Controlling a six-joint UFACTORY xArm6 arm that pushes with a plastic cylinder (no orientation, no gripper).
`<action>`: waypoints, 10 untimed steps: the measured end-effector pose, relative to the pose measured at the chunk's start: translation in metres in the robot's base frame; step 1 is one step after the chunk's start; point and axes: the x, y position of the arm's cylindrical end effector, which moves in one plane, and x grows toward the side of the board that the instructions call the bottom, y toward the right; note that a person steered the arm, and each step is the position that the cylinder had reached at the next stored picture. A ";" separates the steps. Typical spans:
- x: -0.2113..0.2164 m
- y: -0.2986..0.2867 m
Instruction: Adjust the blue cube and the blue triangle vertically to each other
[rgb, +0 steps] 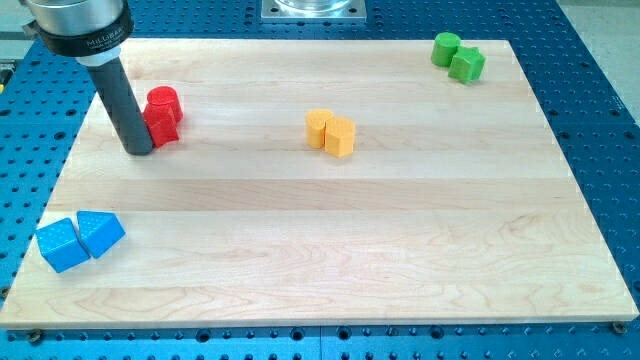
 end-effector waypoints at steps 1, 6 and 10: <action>0.001 0.004; 0.074 -0.062; 0.175 -0.088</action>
